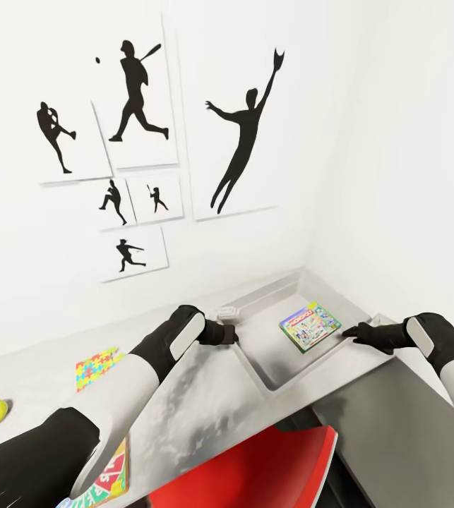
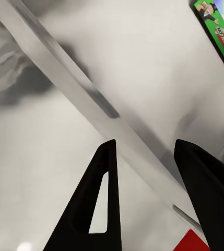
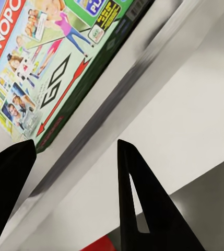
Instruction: Put all the toys in the child's room - the three board games (two on the bed and one on the table), the two jigsaw puzzles on the table, and the tennis ball on the table - inside the toy box on the table in the child's room.
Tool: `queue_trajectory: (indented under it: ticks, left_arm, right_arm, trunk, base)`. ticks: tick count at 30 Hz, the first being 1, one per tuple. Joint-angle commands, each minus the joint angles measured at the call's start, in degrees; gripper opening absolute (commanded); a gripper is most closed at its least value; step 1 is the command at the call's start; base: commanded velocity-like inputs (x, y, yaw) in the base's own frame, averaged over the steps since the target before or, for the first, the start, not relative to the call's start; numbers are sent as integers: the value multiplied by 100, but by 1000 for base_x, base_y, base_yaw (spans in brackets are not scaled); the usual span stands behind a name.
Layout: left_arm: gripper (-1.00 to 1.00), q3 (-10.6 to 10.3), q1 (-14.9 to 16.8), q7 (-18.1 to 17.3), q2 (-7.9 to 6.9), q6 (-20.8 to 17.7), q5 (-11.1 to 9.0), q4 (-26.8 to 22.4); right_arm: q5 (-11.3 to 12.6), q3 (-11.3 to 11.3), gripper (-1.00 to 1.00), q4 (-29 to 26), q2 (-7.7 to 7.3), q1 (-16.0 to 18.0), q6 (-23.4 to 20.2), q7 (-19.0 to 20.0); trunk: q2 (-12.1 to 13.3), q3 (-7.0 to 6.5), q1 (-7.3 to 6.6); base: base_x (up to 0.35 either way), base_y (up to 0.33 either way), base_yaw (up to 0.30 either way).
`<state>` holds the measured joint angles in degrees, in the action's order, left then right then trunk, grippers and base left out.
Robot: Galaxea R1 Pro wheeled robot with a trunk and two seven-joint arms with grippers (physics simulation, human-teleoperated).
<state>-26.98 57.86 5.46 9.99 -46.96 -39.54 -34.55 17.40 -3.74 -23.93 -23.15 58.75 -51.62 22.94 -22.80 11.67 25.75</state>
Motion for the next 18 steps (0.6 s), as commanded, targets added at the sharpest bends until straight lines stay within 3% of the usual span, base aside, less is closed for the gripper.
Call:
queue_trajectory:
  ticks: [1, 13, 18]
  left_arm:
    - [-100, -44, 6, 60, 0, -6, -177, -14]
    - [-100, -25, 6, 60, 0, -18, -177, -16]
    - [-100, -16, 6, 60, 0, -29, -177, -17]
  right_arm:
    - [8, -40, -100, 2, 4, 5, -50, 38]
    - [4, -32, -100, 2, 4, 5, -50, 36]
    - [7, -31, -100, 2, 4, 5, -53, 40]
  trunk:
    - [-12, 2, 3]
    - [-12, -108, 3]
    - [-12, -154, 3]
  base:
    - [0, 0, 0]
    - [-96, 2, 0]
    - [-109, 120, 0]
